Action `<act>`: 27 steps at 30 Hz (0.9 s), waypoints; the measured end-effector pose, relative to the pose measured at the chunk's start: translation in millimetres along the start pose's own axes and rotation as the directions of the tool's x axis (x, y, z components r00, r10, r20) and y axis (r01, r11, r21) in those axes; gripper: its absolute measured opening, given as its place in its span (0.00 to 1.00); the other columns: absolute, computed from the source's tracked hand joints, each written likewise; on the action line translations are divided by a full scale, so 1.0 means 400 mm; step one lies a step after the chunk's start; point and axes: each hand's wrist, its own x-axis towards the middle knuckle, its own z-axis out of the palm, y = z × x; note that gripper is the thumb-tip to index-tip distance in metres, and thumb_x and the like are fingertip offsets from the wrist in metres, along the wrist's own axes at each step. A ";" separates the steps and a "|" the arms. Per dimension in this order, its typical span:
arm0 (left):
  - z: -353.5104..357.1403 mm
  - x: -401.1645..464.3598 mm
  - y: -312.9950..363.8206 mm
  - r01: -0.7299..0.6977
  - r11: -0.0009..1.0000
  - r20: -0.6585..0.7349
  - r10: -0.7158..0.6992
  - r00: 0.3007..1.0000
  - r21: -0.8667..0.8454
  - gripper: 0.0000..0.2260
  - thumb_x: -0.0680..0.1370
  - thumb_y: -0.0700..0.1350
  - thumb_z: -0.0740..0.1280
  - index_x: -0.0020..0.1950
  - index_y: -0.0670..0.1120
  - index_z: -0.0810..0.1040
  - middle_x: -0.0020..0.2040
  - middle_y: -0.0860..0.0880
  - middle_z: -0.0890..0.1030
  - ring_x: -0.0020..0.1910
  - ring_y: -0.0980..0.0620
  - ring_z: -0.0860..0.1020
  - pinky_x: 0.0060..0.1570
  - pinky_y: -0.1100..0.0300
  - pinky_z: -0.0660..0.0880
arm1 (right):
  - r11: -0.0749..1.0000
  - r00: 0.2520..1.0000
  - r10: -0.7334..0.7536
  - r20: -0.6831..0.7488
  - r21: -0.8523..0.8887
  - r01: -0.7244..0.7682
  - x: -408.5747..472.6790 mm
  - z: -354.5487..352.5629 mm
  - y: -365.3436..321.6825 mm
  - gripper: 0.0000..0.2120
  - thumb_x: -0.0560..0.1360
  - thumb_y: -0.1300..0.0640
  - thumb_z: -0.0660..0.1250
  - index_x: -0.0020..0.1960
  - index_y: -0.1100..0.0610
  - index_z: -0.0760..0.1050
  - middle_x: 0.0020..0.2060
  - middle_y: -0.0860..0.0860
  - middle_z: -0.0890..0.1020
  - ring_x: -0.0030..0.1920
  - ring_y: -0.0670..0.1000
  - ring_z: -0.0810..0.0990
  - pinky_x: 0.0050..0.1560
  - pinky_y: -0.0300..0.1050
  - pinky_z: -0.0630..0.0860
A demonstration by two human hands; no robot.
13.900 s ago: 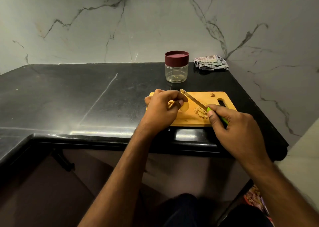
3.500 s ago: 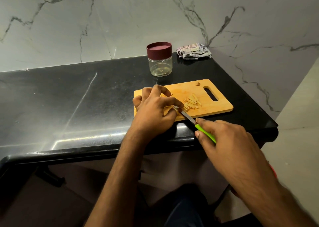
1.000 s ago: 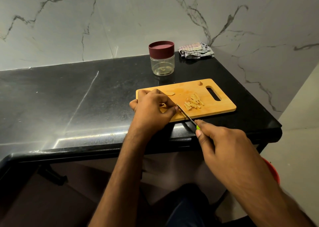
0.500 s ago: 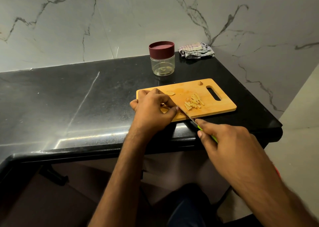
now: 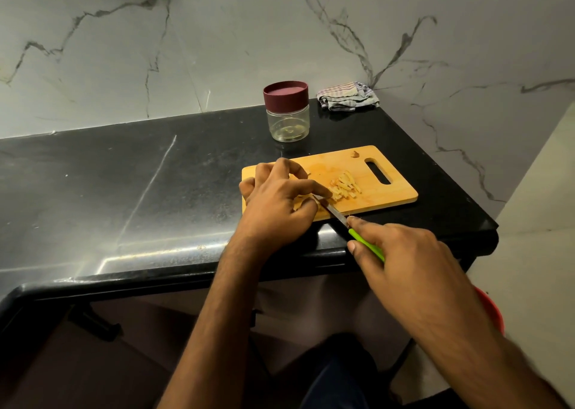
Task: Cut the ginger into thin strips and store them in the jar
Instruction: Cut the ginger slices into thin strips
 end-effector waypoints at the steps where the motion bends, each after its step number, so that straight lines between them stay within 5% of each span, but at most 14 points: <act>1: 0.000 0.000 0.000 -0.004 1.000 -0.001 0.004 1.000 -0.005 0.17 0.73 0.54 0.58 0.54 0.67 0.82 0.57 0.61 0.68 0.63 0.59 0.57 0.61 0.53 0.51 | 1.000 1.000 -0.002 -0.004 0.008 0.002 -0.001 0.000 0.001 0.22 0.79 0.42 0.56 0.73 0.40 0.62 0.49 0.42 0.76 0.45 0.42 0.71 0.41 0.35 0.67; 6: 0.001 -0.006 -0.006 0.056 0.992 -0.111 -0.069 0.991 -0.117 0.11 0.75 0.52 0.65 0.54 0.64 0.81 0.54 0.61 0.70 0.64 0.57 0.62 0.63 0.51 0.53 | 0.999 0.998 -0.014 -0.053 0.041 0.016 -0.007 -0.002 0.002 0.20 0.79 0.44 0.57 0.70 0.40 0.67 0.44 0.42 0.79 0.40 0.41 0.73 0.36 0.33 0.68; 11: -0.005 -0.010 -0.008 0.123 0.982 -0.115 -0.140 0.984 -0.141 0.09 0.74 0.52 0.74 0.53 0.59 0.80 0.51 0.61 0.75 0.64 0.57 0.63 0.55 0.57 0.51 | 0.999 0.999 -0.001 -0.055 0.053 0.003 -0.006 -0.003 -0.014 0.18 0.80 0.46 0.57 0.69 0.41 0.69 0.29 0.38 0.67 0.30 0.38 0.69 0.28 0.28 0.59; 27: -0.015 0.001 -0.007 0.195 0.972 -0.077 -0.206 0.976 -0.130 0.04 0.72 0.55 0.76 0.40 0.59 0.84 0.52 0.59 0.71 0.61 0.56 0.62 0.58 0.52 0.55 | 0.997 1.000 0.000 0.009 0.081 -0.001 -0.006 -0.009 -0.024 0.18 0.80 0.47 0.56 0.69 0.42 0.69 0.36 0.43 0.77 0.34 0.42 0.74 0.32 0.27 0.65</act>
